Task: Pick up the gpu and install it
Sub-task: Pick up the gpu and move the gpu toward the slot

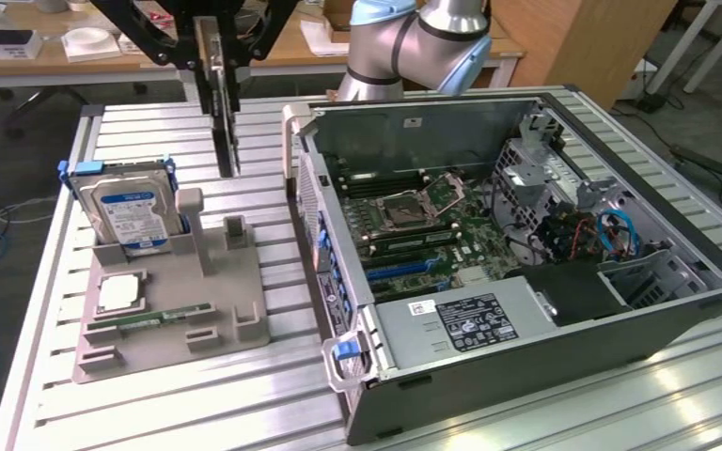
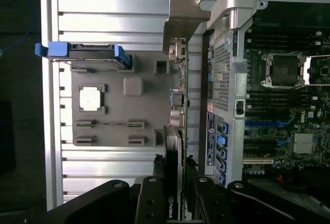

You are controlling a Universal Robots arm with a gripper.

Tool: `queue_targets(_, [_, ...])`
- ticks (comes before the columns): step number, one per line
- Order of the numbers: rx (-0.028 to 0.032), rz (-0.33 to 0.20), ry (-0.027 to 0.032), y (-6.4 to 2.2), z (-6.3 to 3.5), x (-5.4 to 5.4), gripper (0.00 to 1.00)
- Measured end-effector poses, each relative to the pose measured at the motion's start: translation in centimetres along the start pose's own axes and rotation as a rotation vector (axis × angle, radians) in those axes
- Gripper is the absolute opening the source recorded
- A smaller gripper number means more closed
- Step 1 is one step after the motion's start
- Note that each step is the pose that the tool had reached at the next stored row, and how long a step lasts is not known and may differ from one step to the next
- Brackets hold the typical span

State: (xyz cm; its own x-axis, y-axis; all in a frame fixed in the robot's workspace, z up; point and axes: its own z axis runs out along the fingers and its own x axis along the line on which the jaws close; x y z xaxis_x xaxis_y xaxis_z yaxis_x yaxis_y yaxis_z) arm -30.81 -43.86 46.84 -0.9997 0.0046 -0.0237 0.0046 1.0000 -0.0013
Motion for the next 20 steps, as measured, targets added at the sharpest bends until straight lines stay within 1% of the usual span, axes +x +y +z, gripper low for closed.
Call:
queue_targets(3, [-0.0001, 0.000, -0.0001, 0.00, 0.02, -0.6, 0.26])
queue_targets(5, [0.0000, 0.000, 0.0000, 0.01, 0.03, -1.4, 0.26])
queue_targets(6, [0.0000, 0.000, 0.0000, 0.01, 0.04, -1.6, 0.26])
queue_targets(20, [0.0000, 0.000, 0.0000, 0.02, 0.09, -3.5, 0.26])
